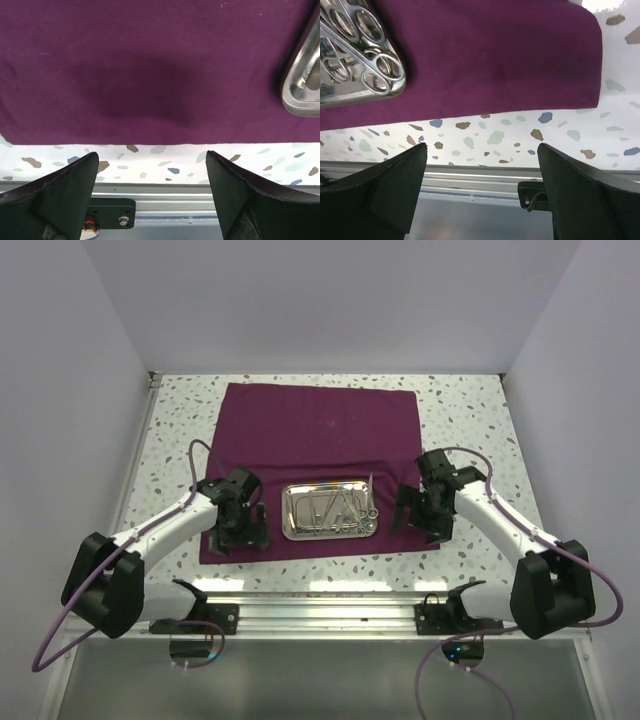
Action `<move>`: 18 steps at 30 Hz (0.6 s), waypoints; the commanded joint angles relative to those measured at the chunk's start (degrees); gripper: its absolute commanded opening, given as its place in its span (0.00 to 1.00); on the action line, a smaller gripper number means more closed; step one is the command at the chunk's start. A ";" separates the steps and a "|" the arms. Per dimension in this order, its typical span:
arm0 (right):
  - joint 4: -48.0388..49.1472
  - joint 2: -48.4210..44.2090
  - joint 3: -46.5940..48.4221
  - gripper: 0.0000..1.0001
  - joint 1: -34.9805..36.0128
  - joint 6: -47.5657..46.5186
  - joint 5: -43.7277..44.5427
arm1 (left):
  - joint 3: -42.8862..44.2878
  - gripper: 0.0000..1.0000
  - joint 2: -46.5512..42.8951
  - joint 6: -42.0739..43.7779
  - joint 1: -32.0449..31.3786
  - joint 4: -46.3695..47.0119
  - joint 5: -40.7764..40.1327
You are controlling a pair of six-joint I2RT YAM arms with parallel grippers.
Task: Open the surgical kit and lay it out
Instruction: Adjust the surgical kit at the center of the board.
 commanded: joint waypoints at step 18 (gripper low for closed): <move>18.65 13.86 -3.46 0.59 0.37 1.13 10.00 | -5.49 0.70 6.82 0.08 3.35 13.93 1.89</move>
